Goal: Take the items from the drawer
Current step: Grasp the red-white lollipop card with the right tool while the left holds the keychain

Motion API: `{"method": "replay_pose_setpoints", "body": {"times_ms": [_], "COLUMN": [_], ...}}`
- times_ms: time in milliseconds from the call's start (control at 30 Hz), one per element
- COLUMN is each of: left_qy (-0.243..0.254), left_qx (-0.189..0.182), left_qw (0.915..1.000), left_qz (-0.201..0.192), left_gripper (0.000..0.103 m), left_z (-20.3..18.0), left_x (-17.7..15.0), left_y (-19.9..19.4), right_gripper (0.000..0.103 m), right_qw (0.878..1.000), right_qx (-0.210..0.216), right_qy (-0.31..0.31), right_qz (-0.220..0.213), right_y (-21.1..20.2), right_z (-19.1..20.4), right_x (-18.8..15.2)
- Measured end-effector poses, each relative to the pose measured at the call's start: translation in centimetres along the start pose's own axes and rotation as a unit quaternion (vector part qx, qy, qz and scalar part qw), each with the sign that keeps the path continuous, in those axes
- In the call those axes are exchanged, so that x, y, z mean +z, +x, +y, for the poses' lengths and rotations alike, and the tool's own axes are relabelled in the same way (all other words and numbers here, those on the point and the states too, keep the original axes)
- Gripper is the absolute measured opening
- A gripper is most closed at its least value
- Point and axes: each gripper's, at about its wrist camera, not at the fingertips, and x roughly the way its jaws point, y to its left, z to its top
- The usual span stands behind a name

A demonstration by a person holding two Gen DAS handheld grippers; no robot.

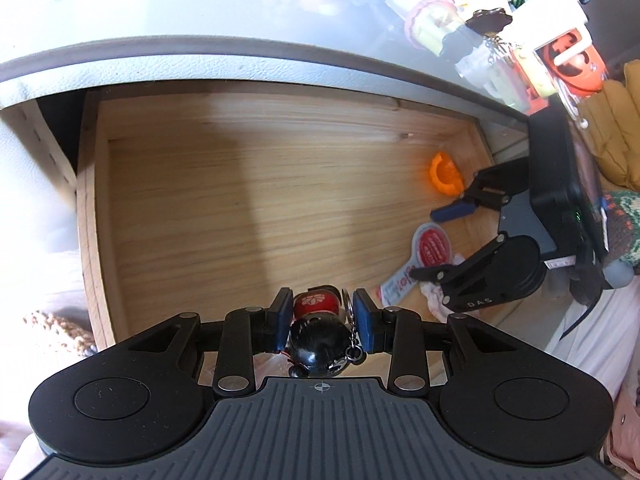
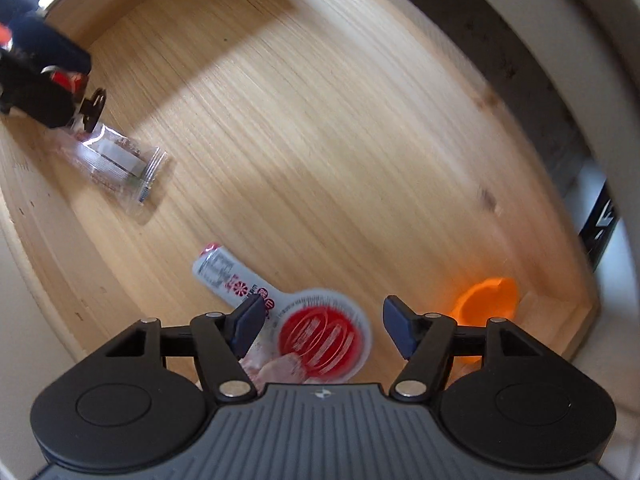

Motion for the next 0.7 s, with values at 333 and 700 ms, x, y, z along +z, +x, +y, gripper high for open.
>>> {"method": "replay_pose_setpoints", "body": {"times_ms": [333,700], "left_qy": [-0.010,-0.026], "left_qx": [0.008,0.016], "left_qw": [0.9998,0.9995], "left_qz": [-0.012,-0.008], "left_gripper": [0.037,0.037], "left_z": [0.2,1.1], "left_x": [0.2,0.4], "left_y": [-0.5,-0.4], "right_gripper": [0.009,0.047], "right_qw": [0.999,0.998], "right_qx": [-0.017,0.025], "right_qy": [0.002,-0.003], "right_qz": [-0.038,-0.059], "right_y": [-1.2,-2.6], "right_z": [-0.2,-0.4], "right_x": [1.2,0.1]}}
